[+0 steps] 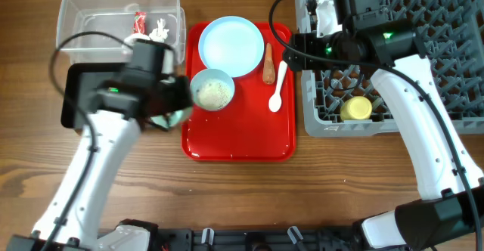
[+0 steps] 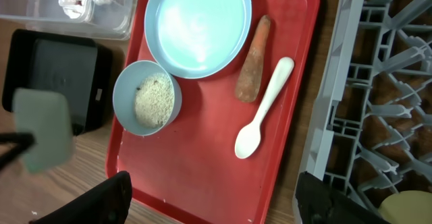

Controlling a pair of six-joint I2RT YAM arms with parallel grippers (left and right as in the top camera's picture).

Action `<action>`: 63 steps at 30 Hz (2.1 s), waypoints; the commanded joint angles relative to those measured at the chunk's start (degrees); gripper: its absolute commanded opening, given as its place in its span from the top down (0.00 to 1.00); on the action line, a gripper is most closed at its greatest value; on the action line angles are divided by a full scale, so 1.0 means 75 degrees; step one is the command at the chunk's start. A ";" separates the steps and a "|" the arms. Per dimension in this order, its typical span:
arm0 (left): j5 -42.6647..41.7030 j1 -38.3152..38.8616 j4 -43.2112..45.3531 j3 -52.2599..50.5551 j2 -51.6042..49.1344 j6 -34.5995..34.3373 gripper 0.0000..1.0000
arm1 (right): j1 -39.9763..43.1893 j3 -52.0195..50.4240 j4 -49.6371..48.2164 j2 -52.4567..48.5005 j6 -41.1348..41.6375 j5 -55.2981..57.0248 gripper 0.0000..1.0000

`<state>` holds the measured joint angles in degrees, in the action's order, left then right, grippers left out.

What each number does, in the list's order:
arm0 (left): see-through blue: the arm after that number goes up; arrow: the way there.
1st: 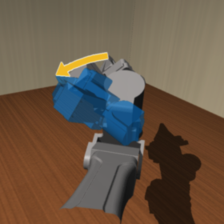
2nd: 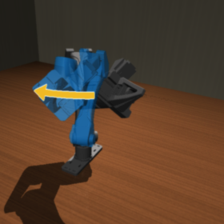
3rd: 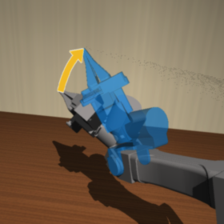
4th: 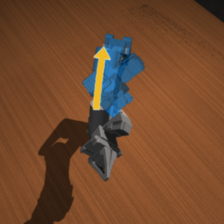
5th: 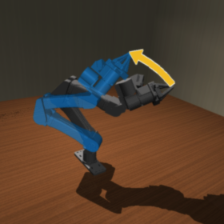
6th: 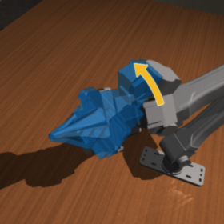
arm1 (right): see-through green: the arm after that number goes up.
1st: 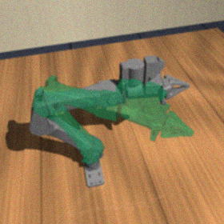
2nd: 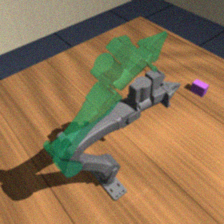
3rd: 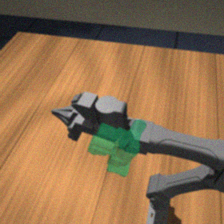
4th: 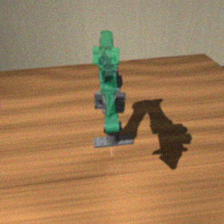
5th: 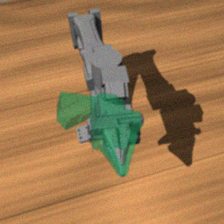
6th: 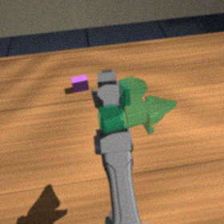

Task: Sort waste into correct bins and load items into the dishwasher rack
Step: 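Tip the green bowl over the black tray to dump the food, then set the empty green bowl back on the red tray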

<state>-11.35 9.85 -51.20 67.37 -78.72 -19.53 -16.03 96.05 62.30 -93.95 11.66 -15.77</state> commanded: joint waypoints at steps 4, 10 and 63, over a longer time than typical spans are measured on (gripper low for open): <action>-0.3928 -0.3217 0.0629 0.0090 -0.0393 0.1626 0.96 | 0.0020 -0.0023 0.0003 -0.0131 -0.0152 0.0131 0.20; -0.7673 -0.5004 0.1207 0.0090 -0.1958 0.2381 0.96 | 0.0017 -0.0023 0.0017 -0.0131 -0.0157 0.0277 0.21; -0.1306 0.1725 0.0819 0.0044 0.0848 0.2209 0.96 | 0.0417 -0.0020 -0.0428 -0.0128 -0.0125 0.0816 0.00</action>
<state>-41.50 11.77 -44.86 67.79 -70.54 -5.72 -15.14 96.01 59.72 -93.97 9.56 -10.44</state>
